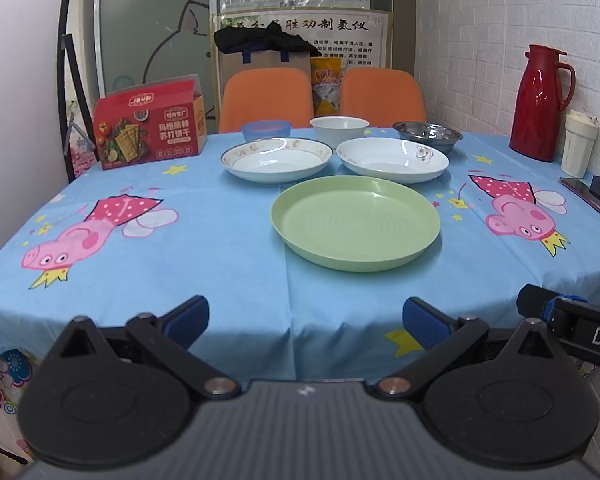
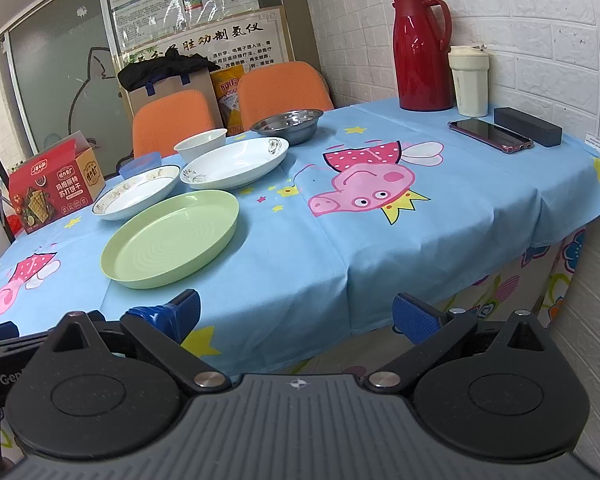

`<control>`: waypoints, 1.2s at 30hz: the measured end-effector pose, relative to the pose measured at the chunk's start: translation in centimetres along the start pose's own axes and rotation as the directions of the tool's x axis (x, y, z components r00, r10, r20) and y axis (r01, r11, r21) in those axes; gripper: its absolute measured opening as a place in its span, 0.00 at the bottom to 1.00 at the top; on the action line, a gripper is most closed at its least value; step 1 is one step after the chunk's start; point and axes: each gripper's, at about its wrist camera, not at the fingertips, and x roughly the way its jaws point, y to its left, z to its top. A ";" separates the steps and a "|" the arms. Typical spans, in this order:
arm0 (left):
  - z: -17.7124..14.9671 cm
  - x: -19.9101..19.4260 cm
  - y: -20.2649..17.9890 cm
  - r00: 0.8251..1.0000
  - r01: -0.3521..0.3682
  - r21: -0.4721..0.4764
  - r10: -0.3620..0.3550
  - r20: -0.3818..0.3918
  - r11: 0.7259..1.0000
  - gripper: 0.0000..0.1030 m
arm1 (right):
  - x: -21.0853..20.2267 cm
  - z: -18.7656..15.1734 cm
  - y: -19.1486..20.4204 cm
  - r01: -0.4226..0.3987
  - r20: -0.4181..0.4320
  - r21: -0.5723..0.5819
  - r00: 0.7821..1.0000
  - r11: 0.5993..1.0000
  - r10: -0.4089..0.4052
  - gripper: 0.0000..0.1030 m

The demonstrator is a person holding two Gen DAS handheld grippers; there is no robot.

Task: Organize plates and bowls

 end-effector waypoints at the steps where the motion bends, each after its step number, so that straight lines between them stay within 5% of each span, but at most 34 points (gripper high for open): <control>1: 0.0 0.0 0.0 1.000 0.000 -0.001 0.000 -0.001 1.000 1.00 | 0.0 0.1 0.0 -0.001 -0.001 0.000 1.000 1.000 0.001 0.88; 36: -0.2 0.4 0.2 1.000 0.003 -0.013 -0.003 -0.019 1.000 1.00 | 0.4 -0.3 0.0 -0.004 -0.013 -0.004 1.000 1.000 0.004 0.88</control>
